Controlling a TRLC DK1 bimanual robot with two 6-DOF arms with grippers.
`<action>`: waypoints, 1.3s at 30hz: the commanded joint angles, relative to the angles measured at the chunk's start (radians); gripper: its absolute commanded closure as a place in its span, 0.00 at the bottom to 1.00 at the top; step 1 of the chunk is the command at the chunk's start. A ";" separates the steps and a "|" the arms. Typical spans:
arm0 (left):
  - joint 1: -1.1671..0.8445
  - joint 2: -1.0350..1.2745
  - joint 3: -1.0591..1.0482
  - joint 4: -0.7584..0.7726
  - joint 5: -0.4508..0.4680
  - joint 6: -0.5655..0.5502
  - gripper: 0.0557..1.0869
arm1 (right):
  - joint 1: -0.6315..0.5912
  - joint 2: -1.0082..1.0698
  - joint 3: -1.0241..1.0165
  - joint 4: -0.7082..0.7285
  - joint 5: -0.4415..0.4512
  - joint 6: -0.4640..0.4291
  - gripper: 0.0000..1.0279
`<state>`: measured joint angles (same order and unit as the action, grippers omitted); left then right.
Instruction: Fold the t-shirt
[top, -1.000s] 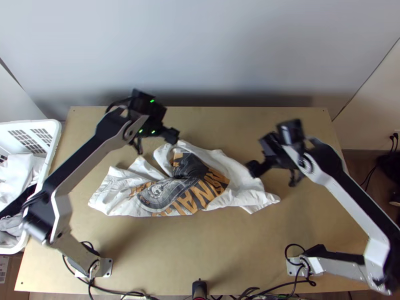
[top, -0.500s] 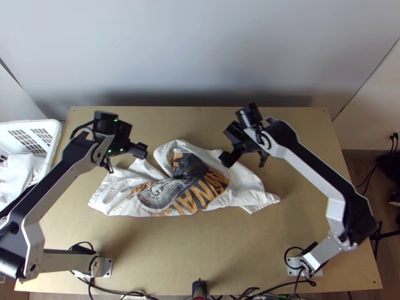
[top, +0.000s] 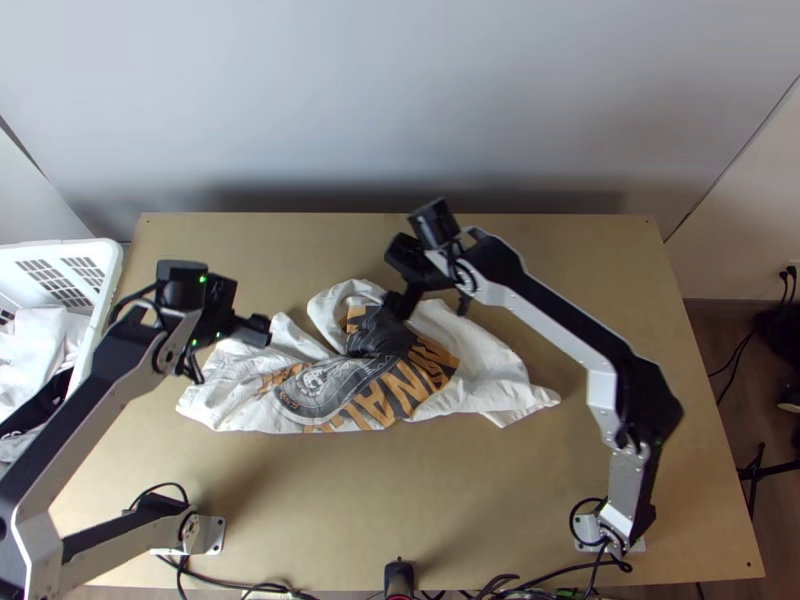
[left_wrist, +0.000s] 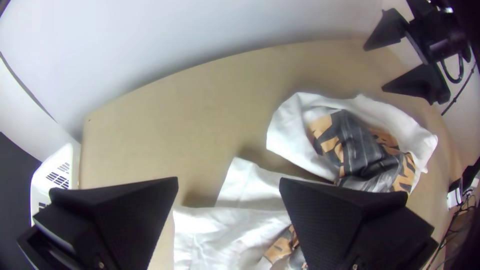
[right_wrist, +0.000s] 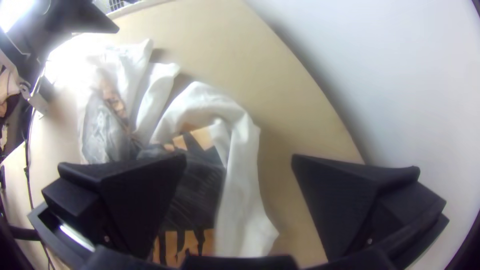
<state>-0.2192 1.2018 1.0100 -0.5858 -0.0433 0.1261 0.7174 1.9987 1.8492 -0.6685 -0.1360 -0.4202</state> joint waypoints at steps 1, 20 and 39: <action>0.001 -0.128 -0.100 0.001 -0.012 0.010 0.04 | 0.048 0.149 0.153 0.030 0.001 -0.003 0.05; 0.063 -0.185 -0.195 0.052 -0.013 0.035 0.04 | 0.085 0.492 0.453 -0.003 -0.073 0.116 0.05; 0.055 -0.171 -0.194 0.053 -0.012 0.027 0.04 | 0.039 0.543 0.427 -0.016 -0.083 0.176 0.74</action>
<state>-0.1616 1.0386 0.8200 -0.5217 -0.0566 0.1608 0.7658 2.5416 2.2963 -0.6914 -0.2176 -0.2600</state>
